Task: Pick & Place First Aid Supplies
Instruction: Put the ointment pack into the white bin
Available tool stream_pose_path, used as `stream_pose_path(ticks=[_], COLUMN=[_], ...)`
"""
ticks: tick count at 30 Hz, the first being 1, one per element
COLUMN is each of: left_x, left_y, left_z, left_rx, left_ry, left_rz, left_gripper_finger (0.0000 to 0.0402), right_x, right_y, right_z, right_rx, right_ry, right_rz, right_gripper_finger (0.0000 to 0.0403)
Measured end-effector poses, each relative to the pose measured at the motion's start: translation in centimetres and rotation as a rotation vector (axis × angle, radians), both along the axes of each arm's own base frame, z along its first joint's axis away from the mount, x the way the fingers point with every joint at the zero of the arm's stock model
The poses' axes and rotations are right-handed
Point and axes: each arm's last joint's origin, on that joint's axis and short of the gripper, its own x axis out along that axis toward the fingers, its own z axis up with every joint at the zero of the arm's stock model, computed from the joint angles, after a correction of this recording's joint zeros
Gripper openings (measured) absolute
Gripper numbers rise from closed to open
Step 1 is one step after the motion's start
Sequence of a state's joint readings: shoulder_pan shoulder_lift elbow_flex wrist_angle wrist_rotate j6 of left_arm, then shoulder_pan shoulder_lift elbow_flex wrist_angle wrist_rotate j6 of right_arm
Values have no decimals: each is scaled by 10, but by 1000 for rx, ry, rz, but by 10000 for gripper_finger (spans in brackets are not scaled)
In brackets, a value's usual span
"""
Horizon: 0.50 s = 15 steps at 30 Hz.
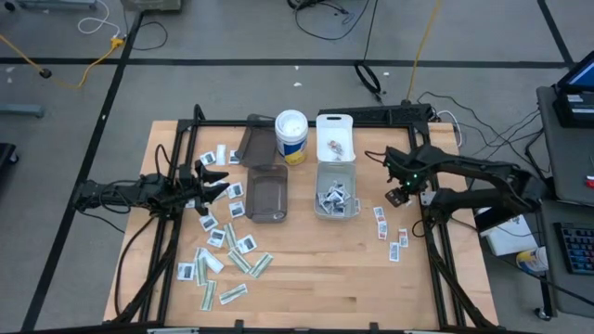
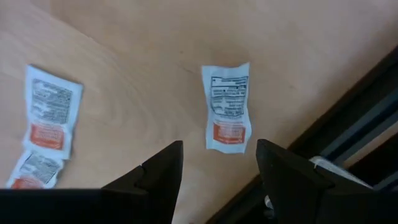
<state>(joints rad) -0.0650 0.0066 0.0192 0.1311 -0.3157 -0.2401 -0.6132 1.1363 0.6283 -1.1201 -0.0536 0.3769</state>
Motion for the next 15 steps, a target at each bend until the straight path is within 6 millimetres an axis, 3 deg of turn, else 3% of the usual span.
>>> stream_pose_path(ticks=[15], left_x=[0], left_y=[0], left_z=[0], left_rx=[0], left_ry=[0], left_rz=[0], left_gripper_finger=[196], right_x=[13], right_y=[-10], right_z=[-22], right_rx=[44], right_ry=[58], right_rz=[-9], right_gripper_finger=[180])
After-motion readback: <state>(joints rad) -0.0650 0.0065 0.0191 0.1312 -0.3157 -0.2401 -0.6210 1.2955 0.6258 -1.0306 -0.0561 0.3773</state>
